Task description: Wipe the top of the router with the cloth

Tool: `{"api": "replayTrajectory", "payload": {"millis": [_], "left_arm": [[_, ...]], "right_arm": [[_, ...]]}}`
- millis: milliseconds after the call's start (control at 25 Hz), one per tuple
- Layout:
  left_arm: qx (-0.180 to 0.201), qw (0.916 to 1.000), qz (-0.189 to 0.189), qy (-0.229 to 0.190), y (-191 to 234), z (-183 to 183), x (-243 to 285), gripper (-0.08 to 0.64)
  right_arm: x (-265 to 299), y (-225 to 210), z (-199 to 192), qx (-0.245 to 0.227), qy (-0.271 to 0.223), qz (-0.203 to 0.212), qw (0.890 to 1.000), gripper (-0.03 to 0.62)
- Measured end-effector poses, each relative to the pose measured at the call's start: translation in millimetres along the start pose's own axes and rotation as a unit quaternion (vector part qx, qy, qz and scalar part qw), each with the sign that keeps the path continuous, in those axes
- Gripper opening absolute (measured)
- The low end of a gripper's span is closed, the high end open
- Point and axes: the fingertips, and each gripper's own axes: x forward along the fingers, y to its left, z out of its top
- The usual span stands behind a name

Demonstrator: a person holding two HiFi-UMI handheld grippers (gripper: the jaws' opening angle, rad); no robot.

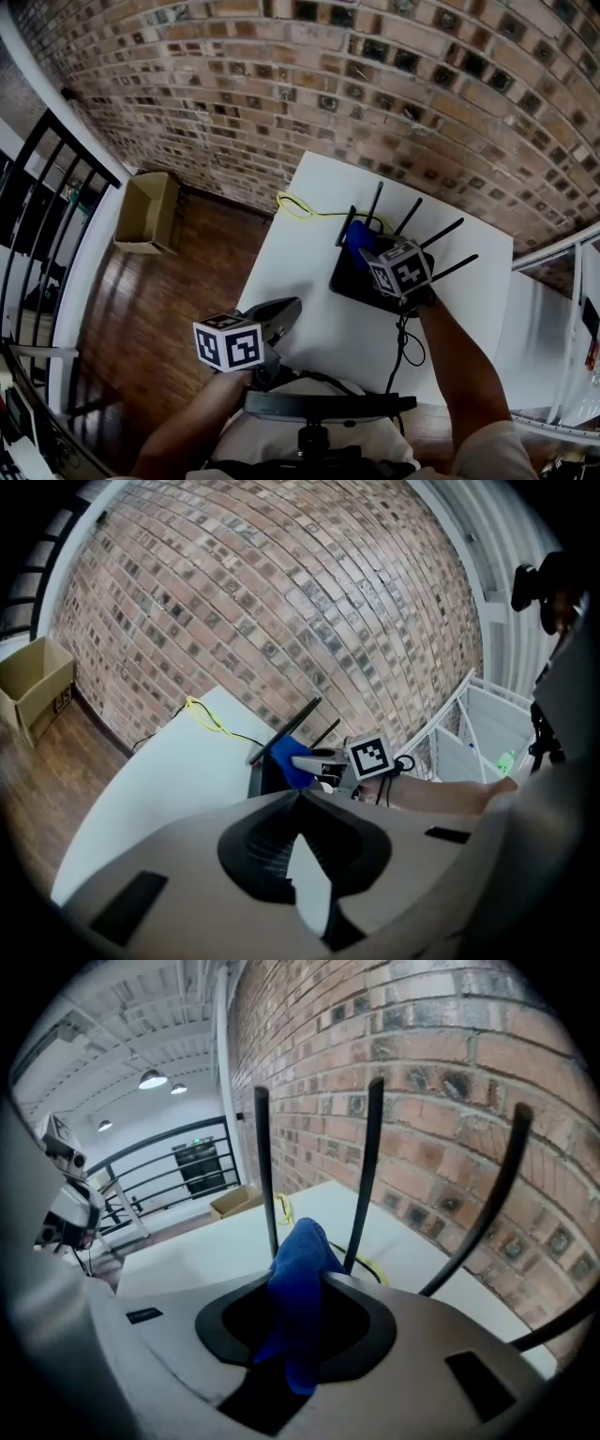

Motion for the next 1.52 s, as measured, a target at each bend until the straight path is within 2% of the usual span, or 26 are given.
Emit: {"api": "replayTrajectory", "payload": {"millis": [200, 440, 800, 1040, 1160, 1520], "left_arm": [[0.004, 0.9999, -0.009, 0.008, -3, 0, 4, 0.023], [0.014, 0.9992, -0.026, 0.029, -15, -2, 23, 0.023], [0.019, 0.9980, -0.038, 0.046, -21, -1, 37, 0.023], [0.016, 0.9980, -0.038, 0.048, -15, 0, 35, 0.023], [0.014, 0.9980, -0.038, 0.049, -11, 2, 31, 0.023], [0.015, 0.9976, -0.041, 0.055, 6, 6, 19, 0.023]], "right_arm": [[-39, -1, 12, -0.001, -0.053, -0.040, 0.998, 0.129], [-71, 22, 25, -0.026, -0.093, -0.035, 0.995, 0.129], [-94, 44, 69, -0.047, -0.149, -0.030, 0.987, 0.129], [-94, 48, 101, -0.039, -0.183, -0.041, 0.981, 0.129], [-82, 46, 104, -0.026, -0.178, -0.052, 0.982, 0.129], [-41, 44, 80, 0.004, -0.135, -0.072, 0.988, 0.129]]}}
